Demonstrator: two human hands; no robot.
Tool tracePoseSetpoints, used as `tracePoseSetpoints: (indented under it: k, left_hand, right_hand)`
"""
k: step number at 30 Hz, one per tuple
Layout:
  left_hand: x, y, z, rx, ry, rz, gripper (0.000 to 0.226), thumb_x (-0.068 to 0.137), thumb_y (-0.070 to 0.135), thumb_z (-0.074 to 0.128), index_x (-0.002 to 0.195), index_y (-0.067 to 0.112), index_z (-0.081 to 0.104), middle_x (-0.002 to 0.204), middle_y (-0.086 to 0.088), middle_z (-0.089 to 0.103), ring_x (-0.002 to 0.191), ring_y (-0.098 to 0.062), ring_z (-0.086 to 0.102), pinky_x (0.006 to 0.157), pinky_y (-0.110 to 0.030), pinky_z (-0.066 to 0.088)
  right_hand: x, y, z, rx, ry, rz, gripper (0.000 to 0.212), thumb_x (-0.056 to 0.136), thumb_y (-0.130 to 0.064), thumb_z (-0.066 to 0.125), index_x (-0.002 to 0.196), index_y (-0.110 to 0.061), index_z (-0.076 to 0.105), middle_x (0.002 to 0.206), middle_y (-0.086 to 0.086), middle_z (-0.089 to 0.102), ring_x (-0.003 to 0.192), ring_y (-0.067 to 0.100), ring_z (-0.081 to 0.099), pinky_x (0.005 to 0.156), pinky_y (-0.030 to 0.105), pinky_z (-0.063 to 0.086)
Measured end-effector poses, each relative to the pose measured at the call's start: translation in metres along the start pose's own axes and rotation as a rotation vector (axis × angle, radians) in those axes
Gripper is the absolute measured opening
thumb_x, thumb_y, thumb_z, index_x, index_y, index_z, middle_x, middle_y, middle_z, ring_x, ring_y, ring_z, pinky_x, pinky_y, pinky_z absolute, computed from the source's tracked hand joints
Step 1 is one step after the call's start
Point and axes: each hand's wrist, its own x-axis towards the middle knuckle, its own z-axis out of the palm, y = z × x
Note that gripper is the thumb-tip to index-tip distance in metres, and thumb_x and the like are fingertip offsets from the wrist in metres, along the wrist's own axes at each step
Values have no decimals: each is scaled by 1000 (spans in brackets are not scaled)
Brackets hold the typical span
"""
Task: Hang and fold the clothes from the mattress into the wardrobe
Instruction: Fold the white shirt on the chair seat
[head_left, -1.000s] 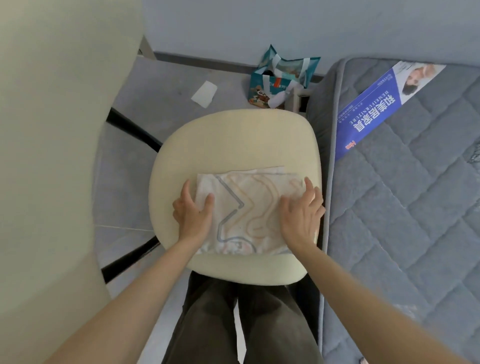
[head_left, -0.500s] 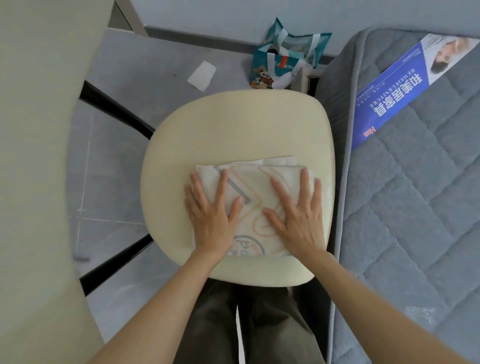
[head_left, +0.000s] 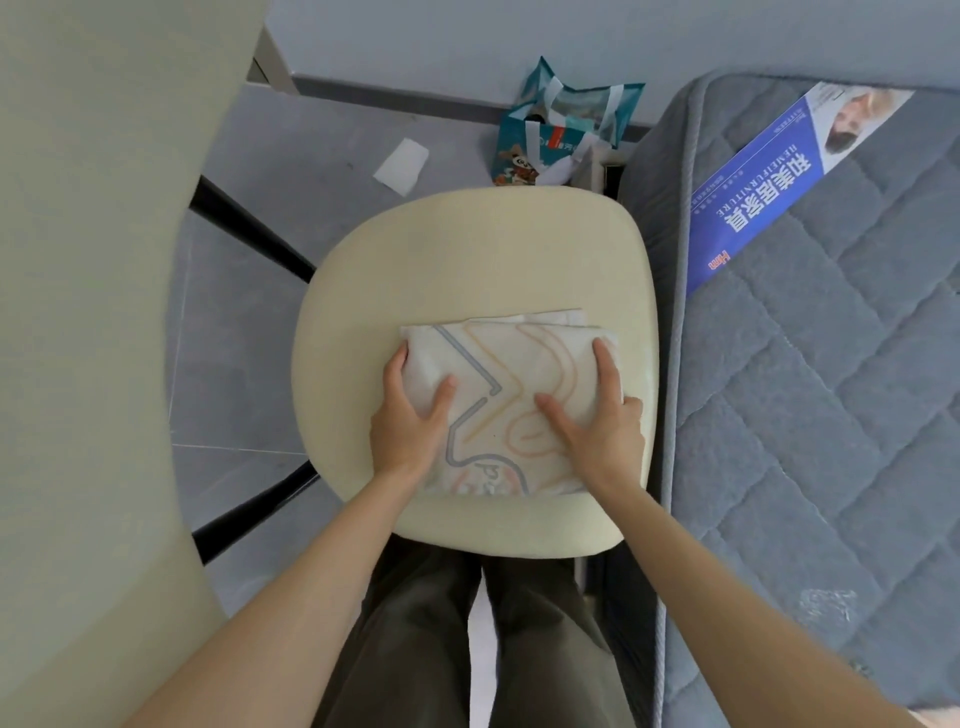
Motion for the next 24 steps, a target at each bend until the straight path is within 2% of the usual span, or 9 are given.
tracePoseSetpoints:
  k: [2,3,5,7,11,17,19,22,24]
  left_hand:
    - [1,4,0,-41,1,-46,59,89,45,60,140,27,36,121,16,52,107,-7,53,87,-21,38]
    - [-1,7,0,-50,16,-62,56,89,45,59,137,26,39,116,15,54,105,-9,54,85,-22,39]
    - [-9,14,0,-53,44,-63,51,90,46,57,133,22,43,111,12,56,103,-12,57,84,-24,41]
    - [-24,21,-2,-70,54,-51,51,90,47,56,132,21,45,112,11,57,103,-13,57,85,-25,42]
    - [-69,36,-13,-132,92,-13,52,92,48,53,135,23,43,115,13,54,102,-7,51,86,-23,38]
    - [-167,54,-42,-263,137,51,53,92,46,53,138,24,39,112,17,53,107,-8,53,89,-26,42]
    - [-205,59,-56,-292,162,76,53,92,43,55,138,23,39,111,18,51,105,-5,52,84,-20,41]
    - [-261,67,-79,-305,179,115,52,93,38,55,139,21,37,118,14,50,104,-2,49,70,-3,37]
    - [-297,70,-97,-316,188,139,53,93,39,55,140,20,36,122,12,51,108,-4,51,77,-7,40]
  right_hand:
    - [3,-1,-6,12,-52,-12,87,78,-62,65,146,-50,13,111,3,54,93,25,56,80,29,40]
    - [2,-2,-10,41,-75,-9,87,78,-58,67,147,-47,16,117,1,58,105,26,57,83,27,39]
    - [-1,-6,-22,78,-89,-23,87,77,-53,71,148,-44,22,133,-5,55,120,21,51,87,22,35]
    - [-10,-10,-36,93,-87,-56,86,76,-50,73,148,-41,25,141,-9,49,126,18,47,90,19,32]
    - [-44,-10,-68,129,-68,-157,85,76,-47,75,147,-39,29,146,-14,42,131,13,43,95,15,28]
    - [-116,-5,-123,155,-47,-352,80,76,-46,75,144,-37,34,146,-18,41,133,8,40,108,23,28]
    - [-147,-6,-143,153,-49,-419,78,76,-45,75,143,-37,36,145,-18,42,132,7,40,110,27,31]
    - [-194,-9,-170,149,-46,-504,76,76,-44,76,142,-36,38,143,-18,45,130,7,43,111,33,34]
    - [-225,-11,-184,139,-55,-551,76,76,-44,75,142,-35,38,143,-18,45,130,7,43,110,36,35]
